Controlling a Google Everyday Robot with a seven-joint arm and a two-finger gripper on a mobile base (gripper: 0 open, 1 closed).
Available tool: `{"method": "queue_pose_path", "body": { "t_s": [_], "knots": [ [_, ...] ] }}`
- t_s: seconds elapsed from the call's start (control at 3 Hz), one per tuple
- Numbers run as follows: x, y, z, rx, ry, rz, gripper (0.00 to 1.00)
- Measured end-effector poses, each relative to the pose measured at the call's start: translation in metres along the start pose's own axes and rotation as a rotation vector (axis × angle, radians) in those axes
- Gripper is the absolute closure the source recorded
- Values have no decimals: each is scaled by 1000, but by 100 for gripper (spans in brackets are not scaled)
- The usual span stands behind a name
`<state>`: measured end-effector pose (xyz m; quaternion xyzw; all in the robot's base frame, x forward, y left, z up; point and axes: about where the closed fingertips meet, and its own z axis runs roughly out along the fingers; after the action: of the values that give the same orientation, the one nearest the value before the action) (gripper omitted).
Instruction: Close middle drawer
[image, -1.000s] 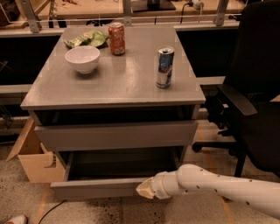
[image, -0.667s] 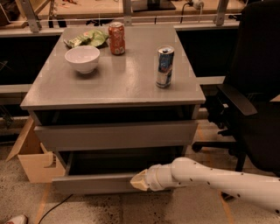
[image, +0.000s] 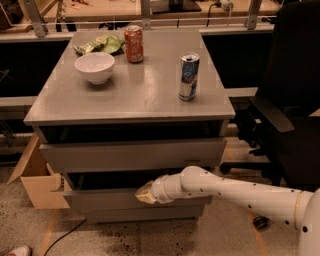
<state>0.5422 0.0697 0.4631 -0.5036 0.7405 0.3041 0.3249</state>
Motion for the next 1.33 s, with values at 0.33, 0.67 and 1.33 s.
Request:
{"method": "queue_pose_path", "body": {
  "t_s": [0.33,0.67,1.33],
  "knots": [
    [-11,-2,7,-5,-18,-28,100],
    [-4,7,1,38,-63,-14,100],
    [5,2,13,58,-46,-10,100]
  ]
}}
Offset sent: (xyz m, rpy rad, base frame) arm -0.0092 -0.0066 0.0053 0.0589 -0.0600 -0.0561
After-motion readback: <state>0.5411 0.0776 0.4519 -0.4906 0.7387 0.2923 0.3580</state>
